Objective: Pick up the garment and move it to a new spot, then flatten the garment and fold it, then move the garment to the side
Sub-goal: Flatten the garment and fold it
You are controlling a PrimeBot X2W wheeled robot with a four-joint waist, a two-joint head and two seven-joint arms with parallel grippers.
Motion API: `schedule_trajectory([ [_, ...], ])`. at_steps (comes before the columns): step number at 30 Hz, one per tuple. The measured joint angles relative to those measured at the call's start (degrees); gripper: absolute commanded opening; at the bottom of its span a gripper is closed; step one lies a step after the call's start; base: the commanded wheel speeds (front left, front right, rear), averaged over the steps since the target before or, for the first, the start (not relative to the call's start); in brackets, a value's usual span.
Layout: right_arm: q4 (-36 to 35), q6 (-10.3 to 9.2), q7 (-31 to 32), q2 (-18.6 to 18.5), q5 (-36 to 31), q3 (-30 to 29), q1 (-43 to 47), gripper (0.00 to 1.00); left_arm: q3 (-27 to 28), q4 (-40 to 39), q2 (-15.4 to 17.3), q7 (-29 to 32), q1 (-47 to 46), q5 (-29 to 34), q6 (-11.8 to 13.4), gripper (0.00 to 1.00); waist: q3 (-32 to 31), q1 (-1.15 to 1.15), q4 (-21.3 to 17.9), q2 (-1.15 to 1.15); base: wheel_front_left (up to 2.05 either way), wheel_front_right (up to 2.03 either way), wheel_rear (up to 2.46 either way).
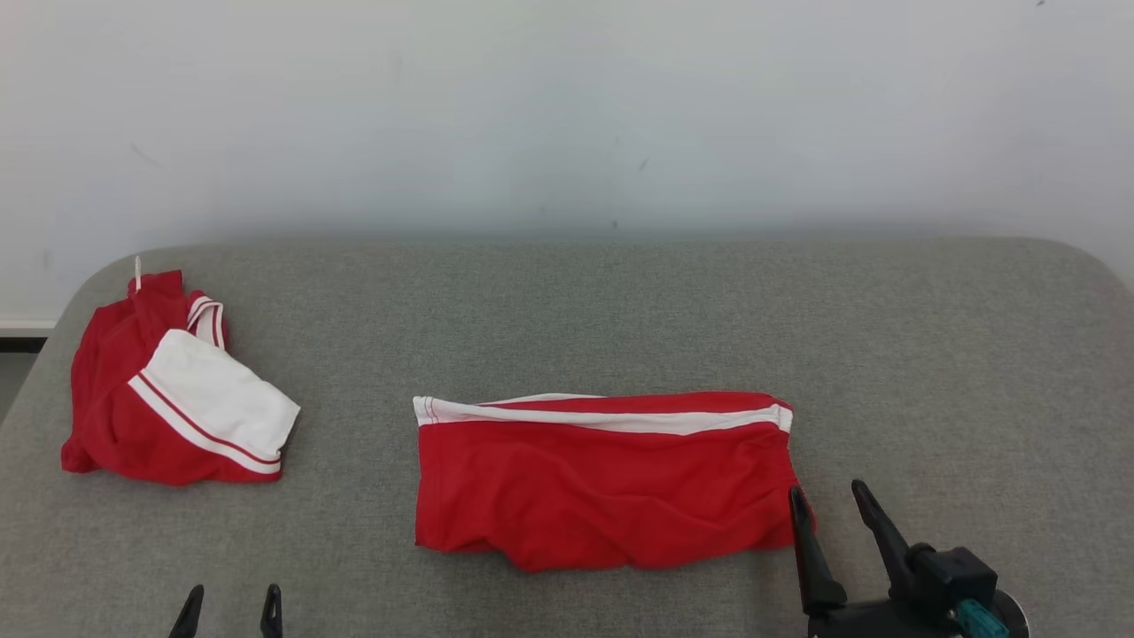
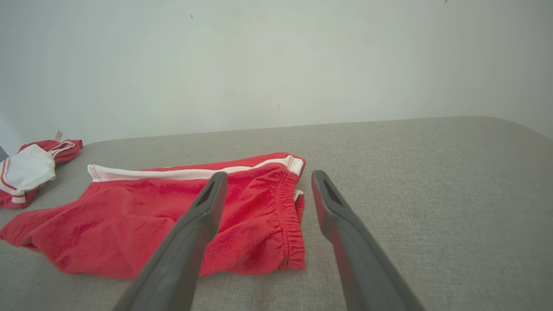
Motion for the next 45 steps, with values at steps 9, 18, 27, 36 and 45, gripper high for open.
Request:
schedule_trajectory([
  [9,10.71,0.01,2.31,-0.69,-2.09,-0.68,-11.01,1.0,-1.8,0.73,-1.03,0.01,-1.68,0.12,-0.18,1.0,0.86,0.0,2.78,0.01,0.0,0.0,0.0],
  [18,30.77,0.01,1.86,-1.77,-5.31,-6.52,-20.33,1.0,-2.32,1.82,-1.49,0.0,-4.32,-0.13,-0.63,1.0,3.61,0.01,5.29,0.01,0.0,0.0,0.0],
  [27,43.68,0.01,0.63,-1.29,-4.25,-8.5,-26.5,0.82,-2.78,2.65,-1.49,0.01,-5.92,-0.34,-0.9,1.0,4.85,0.0,6.11,0.01,0.0,0.0,0.0],
  [36,48.07,0.01,0.14,-4.05,-0.37,-5.68,-30.05,0.0,-2.58,3.83,-1.12,0.0,-6.02,-0.4,-0.91,1.0,4.18,0.01,5.64,0.01,0.0,0.0,0.0],
  [45,49.34,0.01,0.07,-16.11,2.3,-8.8,-29.66,0.0,-0.53,4.52,-1.37,0.0,-4.57,-0.43,-1.0,1.0,1.83,0.01,4.1,0.0,0.0,0.0,0.0],
])
